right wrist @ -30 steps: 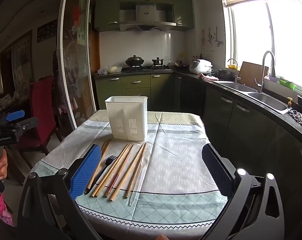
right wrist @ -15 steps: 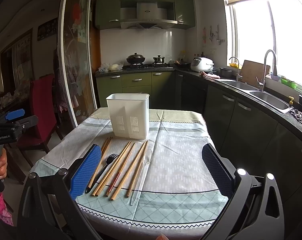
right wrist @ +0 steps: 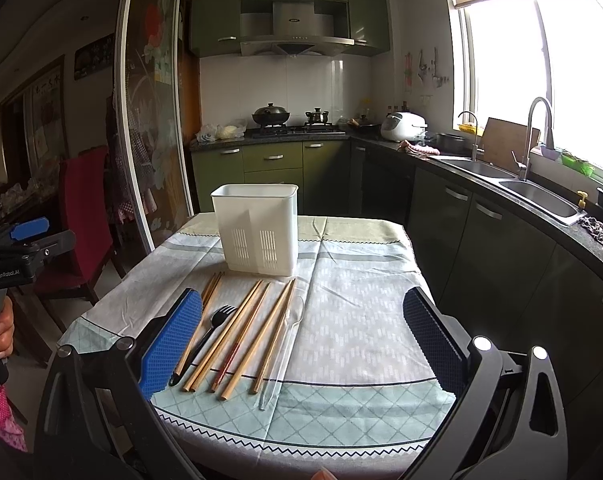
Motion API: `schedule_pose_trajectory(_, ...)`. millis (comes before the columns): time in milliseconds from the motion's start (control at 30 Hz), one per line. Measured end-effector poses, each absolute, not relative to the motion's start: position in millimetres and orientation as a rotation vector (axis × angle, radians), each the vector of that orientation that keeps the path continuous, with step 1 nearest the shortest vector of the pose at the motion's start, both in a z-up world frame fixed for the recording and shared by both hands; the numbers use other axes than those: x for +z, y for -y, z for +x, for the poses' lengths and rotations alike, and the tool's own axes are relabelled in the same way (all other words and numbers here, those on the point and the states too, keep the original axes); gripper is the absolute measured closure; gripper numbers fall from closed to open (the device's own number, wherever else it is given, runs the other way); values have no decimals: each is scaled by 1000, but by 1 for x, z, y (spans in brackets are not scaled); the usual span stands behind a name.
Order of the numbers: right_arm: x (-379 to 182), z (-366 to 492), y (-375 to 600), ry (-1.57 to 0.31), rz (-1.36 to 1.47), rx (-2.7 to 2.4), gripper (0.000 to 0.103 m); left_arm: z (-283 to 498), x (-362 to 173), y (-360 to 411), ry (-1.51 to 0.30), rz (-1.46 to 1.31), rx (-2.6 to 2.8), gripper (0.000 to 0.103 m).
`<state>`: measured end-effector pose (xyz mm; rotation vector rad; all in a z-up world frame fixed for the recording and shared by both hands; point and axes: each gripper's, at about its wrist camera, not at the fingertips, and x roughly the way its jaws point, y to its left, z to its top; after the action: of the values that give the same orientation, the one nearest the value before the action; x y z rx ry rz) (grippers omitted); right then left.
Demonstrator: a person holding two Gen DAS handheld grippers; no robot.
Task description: Organize utensils
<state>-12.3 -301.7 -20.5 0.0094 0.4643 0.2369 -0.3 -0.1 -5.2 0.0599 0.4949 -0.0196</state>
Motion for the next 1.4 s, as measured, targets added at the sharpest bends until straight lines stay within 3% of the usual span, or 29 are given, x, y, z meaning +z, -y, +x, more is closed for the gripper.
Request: schedule_pose_trajectory(1400,-27,-3,300,-491,10,231,4,8,-17,-5,-536,32,-40,6)
